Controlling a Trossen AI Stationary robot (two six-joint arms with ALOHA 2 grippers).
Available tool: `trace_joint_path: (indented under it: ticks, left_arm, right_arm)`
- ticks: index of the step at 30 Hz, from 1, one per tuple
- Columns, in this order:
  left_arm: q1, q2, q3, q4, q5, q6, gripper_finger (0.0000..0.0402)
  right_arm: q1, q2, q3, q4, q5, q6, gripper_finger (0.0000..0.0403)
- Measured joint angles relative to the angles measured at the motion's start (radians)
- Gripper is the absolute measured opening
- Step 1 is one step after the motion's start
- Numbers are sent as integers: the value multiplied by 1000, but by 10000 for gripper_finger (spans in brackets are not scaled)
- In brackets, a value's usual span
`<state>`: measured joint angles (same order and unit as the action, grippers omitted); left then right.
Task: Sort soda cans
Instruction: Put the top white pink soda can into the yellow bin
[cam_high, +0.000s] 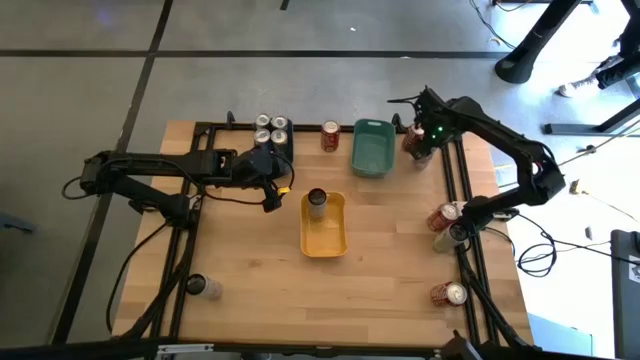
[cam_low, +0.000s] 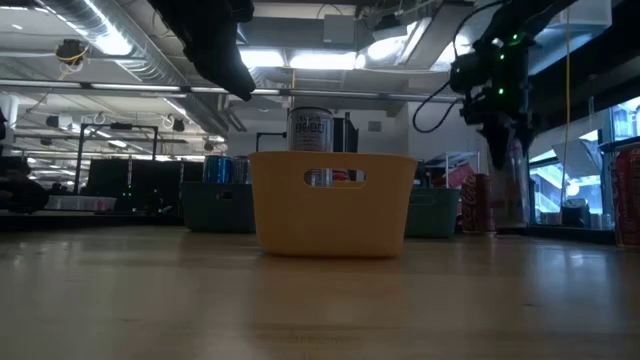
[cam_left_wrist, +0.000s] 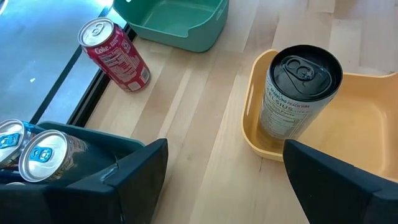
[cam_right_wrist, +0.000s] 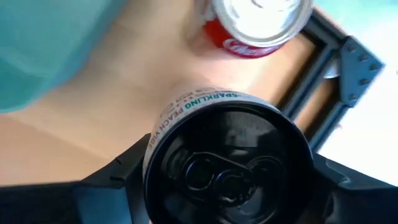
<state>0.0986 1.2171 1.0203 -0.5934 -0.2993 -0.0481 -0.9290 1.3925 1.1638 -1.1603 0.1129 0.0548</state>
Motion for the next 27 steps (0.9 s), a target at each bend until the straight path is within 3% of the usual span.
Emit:
trace_joint_path:
  ticks: [7, 17, 27]
  left_arm:
    - [0, 0, 0, 0, 0, 4, 306]
    - [0, 0, 0, 3, 0, 6, 306]
    - [0, 0, 0, 3, 0, 4, 306]
  right_arm:
    - [86, -74, 47, -32, -63, 20, 254]
    - [360, -86, 59, 90, -151, 20, 253]
    - [492, -86, 61, 136, -137, 39, 256]
